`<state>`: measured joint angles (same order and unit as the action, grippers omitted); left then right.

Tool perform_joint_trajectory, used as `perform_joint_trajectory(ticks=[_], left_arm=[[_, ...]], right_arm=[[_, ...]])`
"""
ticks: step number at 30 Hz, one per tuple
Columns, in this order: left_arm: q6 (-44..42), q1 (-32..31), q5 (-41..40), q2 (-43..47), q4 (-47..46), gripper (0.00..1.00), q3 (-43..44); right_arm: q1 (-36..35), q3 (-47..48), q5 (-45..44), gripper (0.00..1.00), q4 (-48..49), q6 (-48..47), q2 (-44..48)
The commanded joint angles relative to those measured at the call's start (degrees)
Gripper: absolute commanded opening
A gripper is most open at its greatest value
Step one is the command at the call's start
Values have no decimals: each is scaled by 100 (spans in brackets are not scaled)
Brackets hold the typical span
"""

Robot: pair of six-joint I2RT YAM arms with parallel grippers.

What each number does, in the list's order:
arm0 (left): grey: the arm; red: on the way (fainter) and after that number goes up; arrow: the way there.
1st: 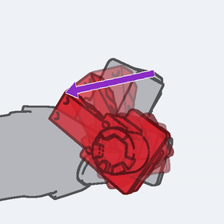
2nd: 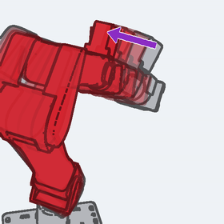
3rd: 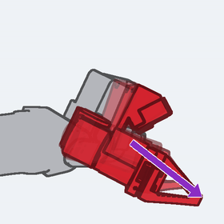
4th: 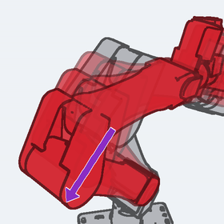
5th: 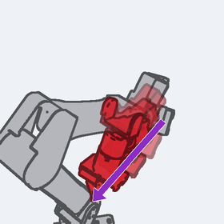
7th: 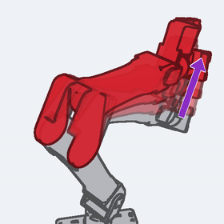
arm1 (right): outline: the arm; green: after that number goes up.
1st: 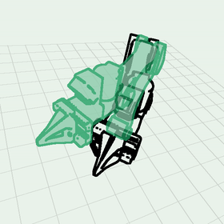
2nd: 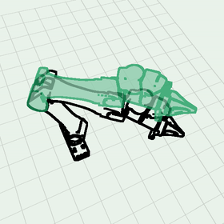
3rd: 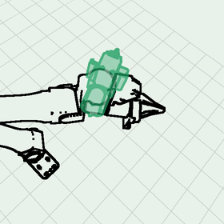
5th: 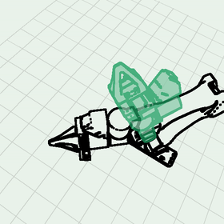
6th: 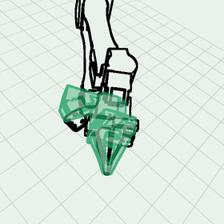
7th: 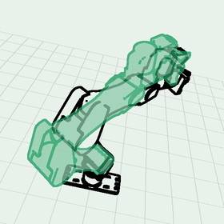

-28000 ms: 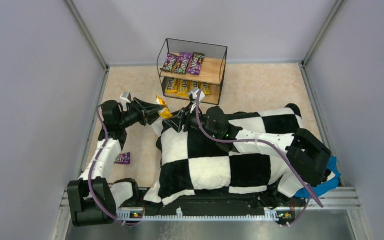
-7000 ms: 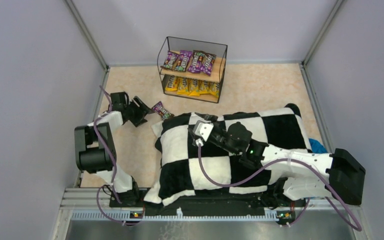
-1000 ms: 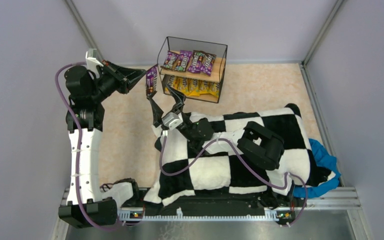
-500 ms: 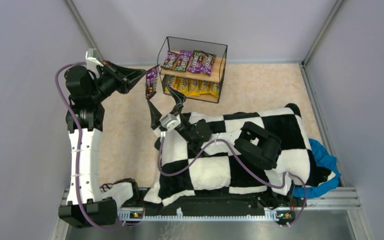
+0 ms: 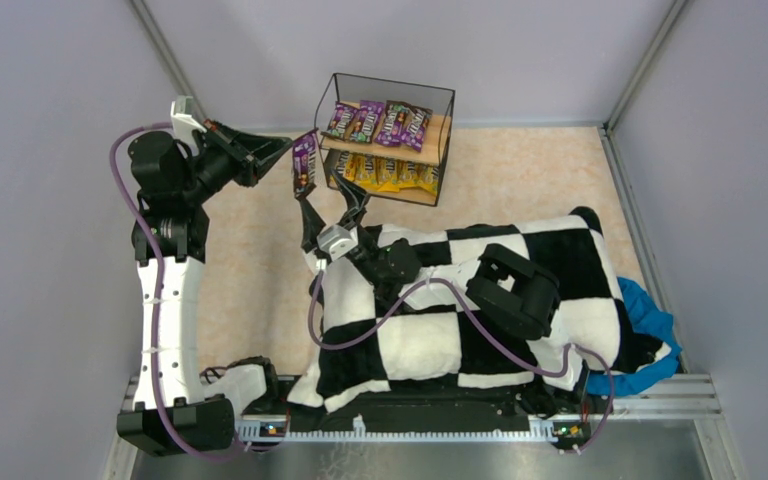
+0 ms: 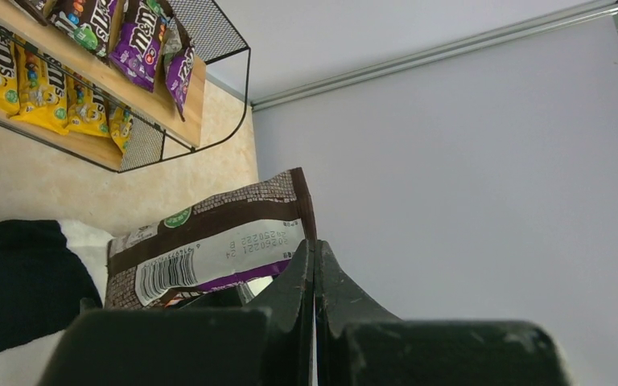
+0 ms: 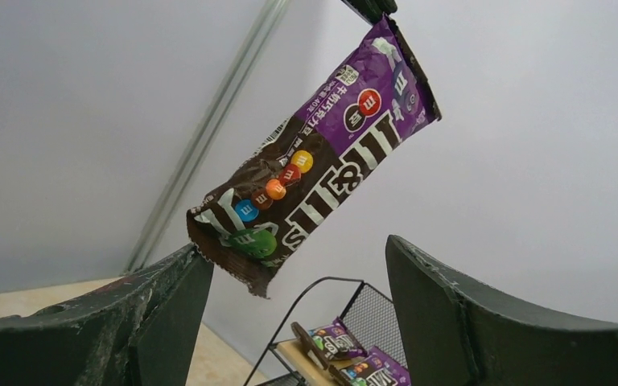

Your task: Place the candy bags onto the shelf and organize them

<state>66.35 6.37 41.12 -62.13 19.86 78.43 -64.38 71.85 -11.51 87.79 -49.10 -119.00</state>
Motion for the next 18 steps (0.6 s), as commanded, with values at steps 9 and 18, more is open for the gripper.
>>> perform_joint_trajectory(ticks=[9,18], left_arm=[[35,-21,98,11,-246,0,-10],[45,-21,79,-15,-237,0,-8]], right_arm=[[-101,-164,-311,74,774,-64,411],[-108,-423,-330,69,861,-221,664]])
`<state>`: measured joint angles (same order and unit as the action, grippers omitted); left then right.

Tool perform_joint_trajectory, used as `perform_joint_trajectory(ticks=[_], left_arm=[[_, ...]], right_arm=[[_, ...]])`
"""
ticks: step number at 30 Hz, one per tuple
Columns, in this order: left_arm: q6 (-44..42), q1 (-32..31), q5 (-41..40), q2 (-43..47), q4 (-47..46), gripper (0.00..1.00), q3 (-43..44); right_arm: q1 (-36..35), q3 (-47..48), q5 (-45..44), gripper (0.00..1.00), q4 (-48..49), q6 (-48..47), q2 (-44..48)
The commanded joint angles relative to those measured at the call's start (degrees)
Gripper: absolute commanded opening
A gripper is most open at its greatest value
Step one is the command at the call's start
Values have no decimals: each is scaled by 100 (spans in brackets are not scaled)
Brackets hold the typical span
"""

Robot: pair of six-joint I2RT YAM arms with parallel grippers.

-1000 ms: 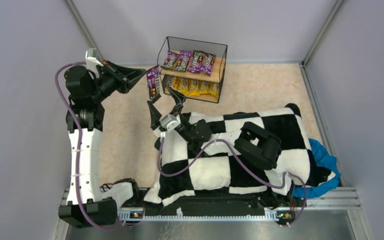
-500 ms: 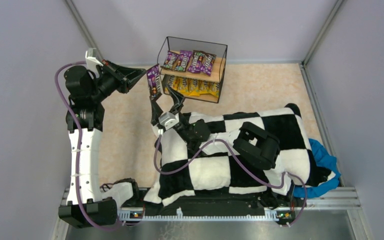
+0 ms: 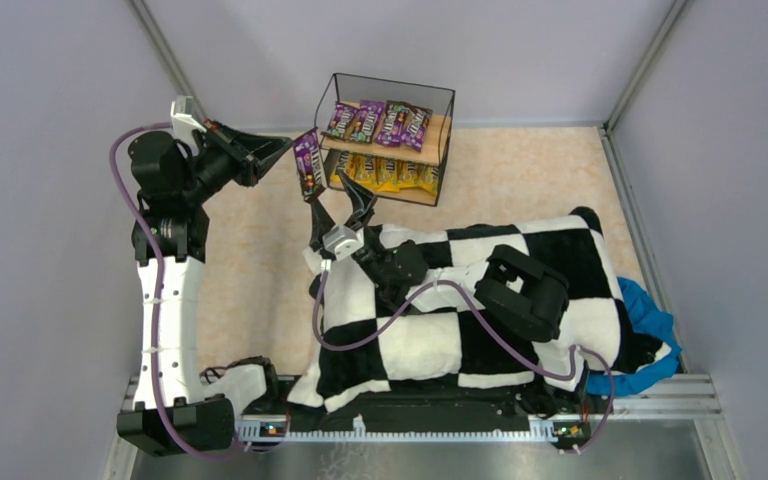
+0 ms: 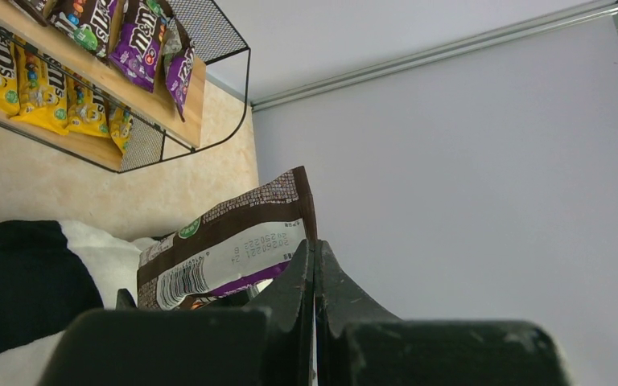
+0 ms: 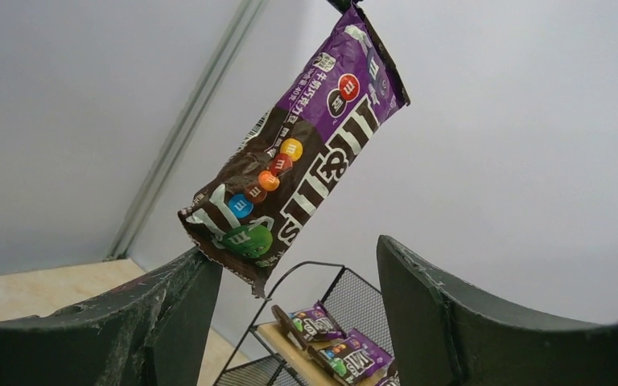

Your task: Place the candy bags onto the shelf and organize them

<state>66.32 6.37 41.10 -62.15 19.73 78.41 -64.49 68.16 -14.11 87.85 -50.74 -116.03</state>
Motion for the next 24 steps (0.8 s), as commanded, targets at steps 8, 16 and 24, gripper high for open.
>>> perform_joint_trajectory(ticks=[8,16,24], left_arm=[[20,-19,58,-4,-182,0,-35],[21,-20,40,-20,-183,0,-29],[-22,-28,-13,17,-130,0,-94]], right_arm=[[-90,-95,68,53,801,-136,511],[-90,-257,576,29,584,-157,706],[-56,-439,1251,0,38,-40,985]])
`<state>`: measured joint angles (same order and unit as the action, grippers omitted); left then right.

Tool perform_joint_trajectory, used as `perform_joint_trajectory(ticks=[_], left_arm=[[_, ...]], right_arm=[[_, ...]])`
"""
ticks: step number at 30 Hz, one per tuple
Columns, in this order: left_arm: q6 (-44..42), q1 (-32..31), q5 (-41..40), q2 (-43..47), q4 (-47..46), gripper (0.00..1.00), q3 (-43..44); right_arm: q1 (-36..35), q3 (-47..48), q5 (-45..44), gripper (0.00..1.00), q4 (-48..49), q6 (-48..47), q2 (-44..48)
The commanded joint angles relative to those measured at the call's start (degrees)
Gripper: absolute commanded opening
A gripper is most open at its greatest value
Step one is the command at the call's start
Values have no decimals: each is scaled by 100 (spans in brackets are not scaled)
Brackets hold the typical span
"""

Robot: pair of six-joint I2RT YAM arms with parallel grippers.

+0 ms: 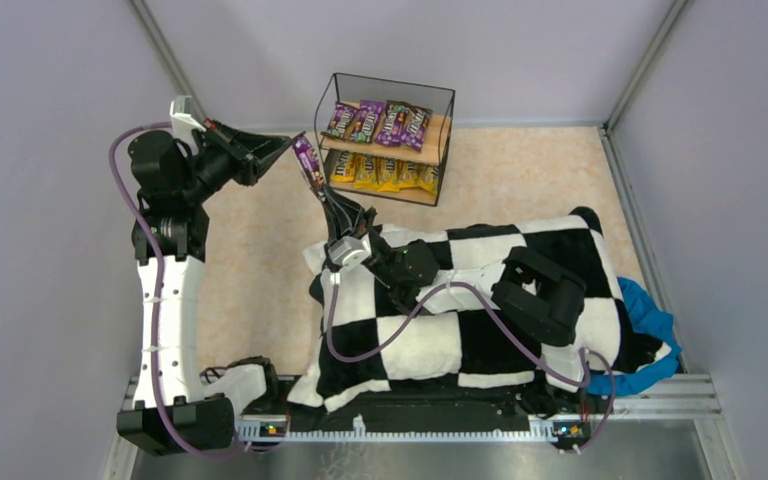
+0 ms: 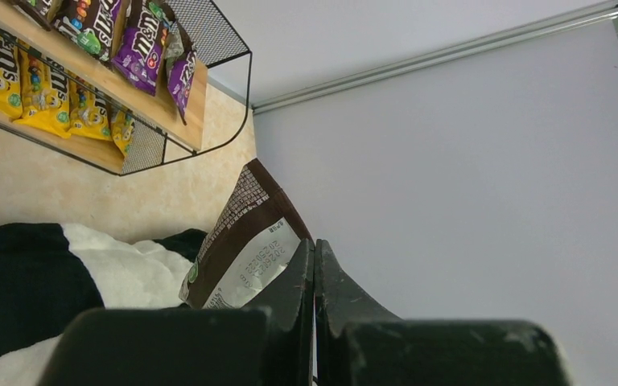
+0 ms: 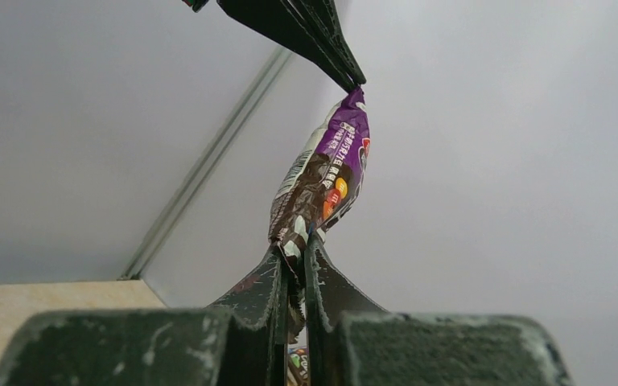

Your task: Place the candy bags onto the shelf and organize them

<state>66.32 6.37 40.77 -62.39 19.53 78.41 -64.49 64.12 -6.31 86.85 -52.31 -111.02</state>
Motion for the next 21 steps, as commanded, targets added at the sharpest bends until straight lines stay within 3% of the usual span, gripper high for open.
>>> perform_joint_trajectory(ticks=[1,8,10,12,16,21], left_arm=[[-23,-29,6,43,-101,0,-102],[-25,-20,-78,104,-171,0,-411],[-63,-23,-78,103,-347,20,-554],[-284,-20,-175,103,-459,49,-635],[-1382,-14,-872,102,149,92,-416],[-3016,-19,-2109,344,829,98,-395]], right_arm=[[-55,-54,466,0,91,110,516],[-55,-414,160,0,-13,29,831],[-55,-501,-7,0,-151,60,962],[-55,-575,-271,0,-449,76,1117],[13,-740,-743,0,-1231,199,1509],[324,-907,-1038,0,-2675,786,2212]])
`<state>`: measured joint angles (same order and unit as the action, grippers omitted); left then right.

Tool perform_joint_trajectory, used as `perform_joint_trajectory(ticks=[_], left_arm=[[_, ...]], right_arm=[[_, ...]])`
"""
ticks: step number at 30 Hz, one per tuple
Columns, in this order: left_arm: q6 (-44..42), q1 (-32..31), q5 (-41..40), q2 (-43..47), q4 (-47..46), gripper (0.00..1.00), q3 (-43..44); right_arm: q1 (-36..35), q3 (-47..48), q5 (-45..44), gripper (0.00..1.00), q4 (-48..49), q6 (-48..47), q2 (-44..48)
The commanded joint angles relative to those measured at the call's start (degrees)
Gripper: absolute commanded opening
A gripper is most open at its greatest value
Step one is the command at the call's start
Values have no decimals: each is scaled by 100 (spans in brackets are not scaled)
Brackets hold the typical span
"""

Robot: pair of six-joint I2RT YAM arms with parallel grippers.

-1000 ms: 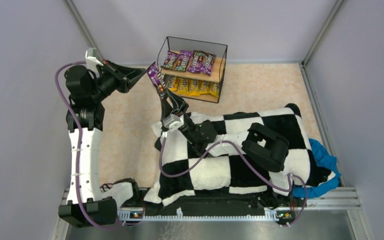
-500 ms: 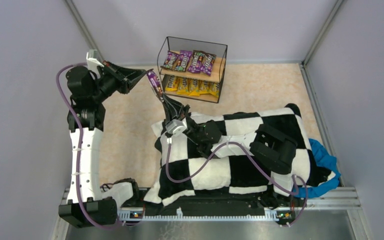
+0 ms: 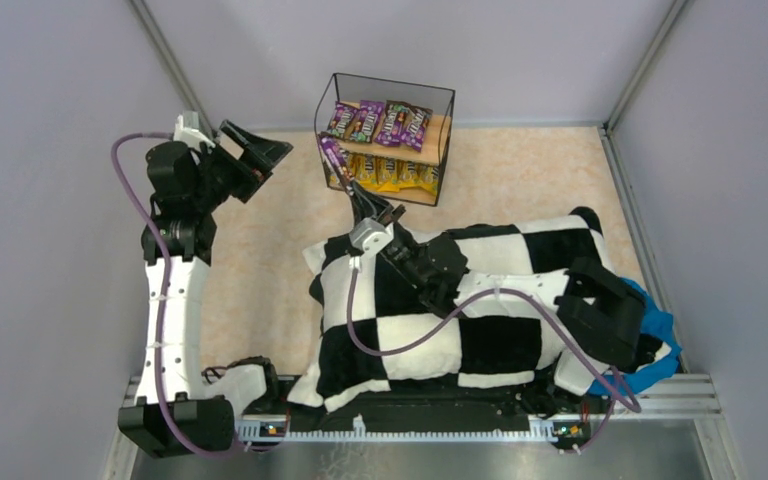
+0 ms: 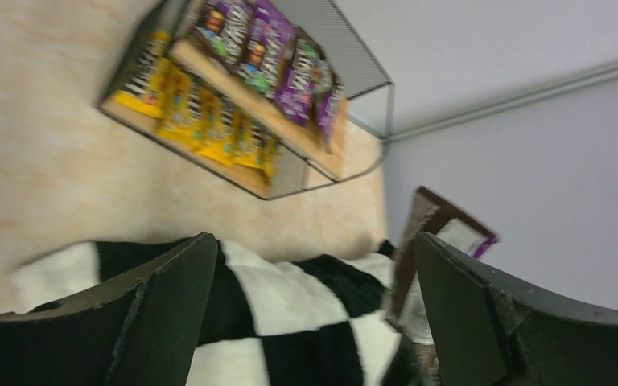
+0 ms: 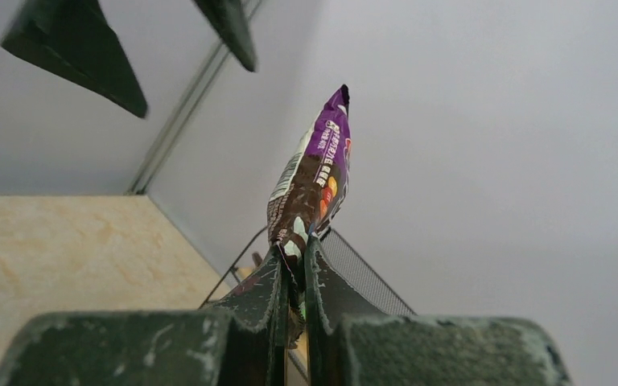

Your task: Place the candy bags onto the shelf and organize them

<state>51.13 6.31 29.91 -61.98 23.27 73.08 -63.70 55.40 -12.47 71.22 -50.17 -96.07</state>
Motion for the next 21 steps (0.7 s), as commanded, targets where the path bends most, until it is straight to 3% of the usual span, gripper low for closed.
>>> perform_joint_trajectory(ticks=[1,4,11,15,21], left_arm=[[-1759,-15,-1128,384,477,98,40],[-2331,-14,-1087,610,489,98,-355],[-2638,-73,-257,878,-23,98,-1754],[-2780,-200,-280,952,-324,99,-2268],[-3289,-367,-845,939,-384,98,-2494]], right_arm=[[343,-15,-455,0,-1444,737,837],[698,122,-466,0,-2281,1206,1143],[1405,1680,-1110,0,-4394,2401,835],[1651,2401,-1379,0,-4891,2410,410],[1882,4184,-2254,0,-6366,2589,-635]])
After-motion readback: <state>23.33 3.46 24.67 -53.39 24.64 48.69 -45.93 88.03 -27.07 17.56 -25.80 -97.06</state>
